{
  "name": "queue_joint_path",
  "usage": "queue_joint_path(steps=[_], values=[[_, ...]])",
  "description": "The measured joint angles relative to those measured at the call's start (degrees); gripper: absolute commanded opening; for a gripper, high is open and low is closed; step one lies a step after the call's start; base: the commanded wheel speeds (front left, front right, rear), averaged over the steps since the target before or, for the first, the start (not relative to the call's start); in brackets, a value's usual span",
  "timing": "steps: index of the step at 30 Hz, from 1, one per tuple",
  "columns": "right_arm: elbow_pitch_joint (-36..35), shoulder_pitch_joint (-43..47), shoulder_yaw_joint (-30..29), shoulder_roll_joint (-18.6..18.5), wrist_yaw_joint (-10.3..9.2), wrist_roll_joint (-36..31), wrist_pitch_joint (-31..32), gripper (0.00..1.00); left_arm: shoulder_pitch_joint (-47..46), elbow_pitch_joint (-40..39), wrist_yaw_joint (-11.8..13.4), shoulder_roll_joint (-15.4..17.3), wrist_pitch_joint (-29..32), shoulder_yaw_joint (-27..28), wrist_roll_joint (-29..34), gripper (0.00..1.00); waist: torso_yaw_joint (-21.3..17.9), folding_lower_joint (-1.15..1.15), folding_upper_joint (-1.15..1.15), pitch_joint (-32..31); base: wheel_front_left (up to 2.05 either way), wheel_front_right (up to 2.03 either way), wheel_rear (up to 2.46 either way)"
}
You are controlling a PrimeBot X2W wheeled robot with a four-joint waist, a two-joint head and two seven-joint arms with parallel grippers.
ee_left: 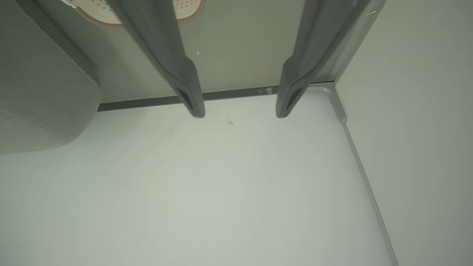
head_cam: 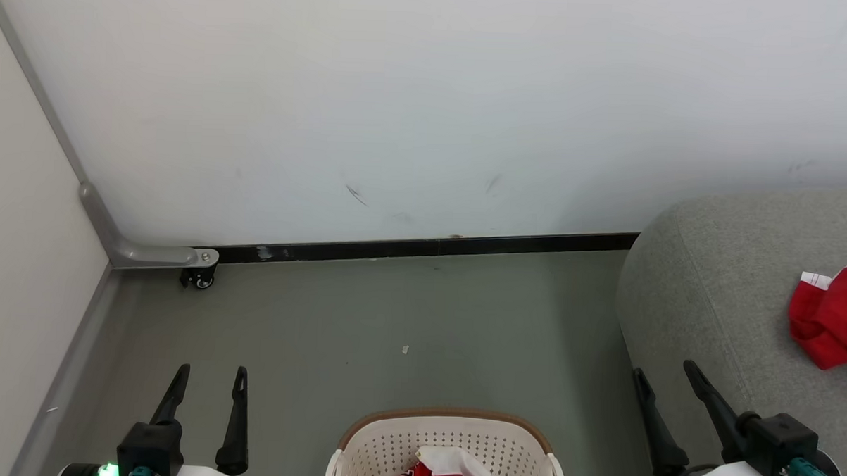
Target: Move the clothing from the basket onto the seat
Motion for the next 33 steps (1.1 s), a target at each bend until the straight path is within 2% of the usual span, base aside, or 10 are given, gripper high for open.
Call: queue_joint_path(steps=[26,30,33], values=[[-3.3,1.9,0.0,0.1,0.0,0.4,0.0,1.0,-0.3,-0.2,-0.6,-0.5,0.0,1.8,1.1,1.0,-0.1,0.0,0.0,2.0,0.0,0.0,0.0],[-3.9,1.8,0.3,0.1,0.0,0.3,0.0,1.0,-0.5,-0.2,-1.1,-0.4,0.0,1.7,1.6,1.0,-0.2,0.0,0.0,2.5,0.0,0.0,0.0],[-5.2,1.6,0.0,0.2,0.0,-0.3,0.0,1.0,-2.4,0.2,-2.5,-0.3,0.0,0.8,2.2,1.0,-0.4,0.0,0.0,3.1,0.0,0.0,0.0]])
